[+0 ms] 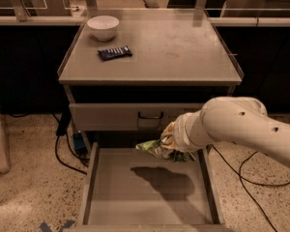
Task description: Place green jalapeno chip bag into middle drawer
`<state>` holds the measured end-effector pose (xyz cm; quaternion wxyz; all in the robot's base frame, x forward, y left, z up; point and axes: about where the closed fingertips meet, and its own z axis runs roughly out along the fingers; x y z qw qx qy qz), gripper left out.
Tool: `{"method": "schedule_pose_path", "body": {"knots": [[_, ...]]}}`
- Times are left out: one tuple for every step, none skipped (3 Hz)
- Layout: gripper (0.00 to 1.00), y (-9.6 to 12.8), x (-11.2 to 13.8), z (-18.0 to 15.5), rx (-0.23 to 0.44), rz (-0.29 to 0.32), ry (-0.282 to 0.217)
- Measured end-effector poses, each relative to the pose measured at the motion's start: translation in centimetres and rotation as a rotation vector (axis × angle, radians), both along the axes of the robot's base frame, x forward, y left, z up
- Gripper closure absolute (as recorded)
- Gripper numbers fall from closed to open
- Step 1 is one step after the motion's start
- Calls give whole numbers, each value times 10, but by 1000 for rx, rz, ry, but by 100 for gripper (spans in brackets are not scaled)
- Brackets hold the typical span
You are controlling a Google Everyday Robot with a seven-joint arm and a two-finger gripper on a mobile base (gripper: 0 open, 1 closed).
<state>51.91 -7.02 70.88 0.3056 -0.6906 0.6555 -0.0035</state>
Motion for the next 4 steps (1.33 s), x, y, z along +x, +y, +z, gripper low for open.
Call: {"method": "schedule_pose_path", "body": {"knots": [[100, -6, 11, -37, 31, 11, 11], [100, -3, 15, -94, 89, 13, 54], [100, 5, 12, -125, 121, 11, 83], [100, 15, 6, -154, 158, 11, 127]]}}
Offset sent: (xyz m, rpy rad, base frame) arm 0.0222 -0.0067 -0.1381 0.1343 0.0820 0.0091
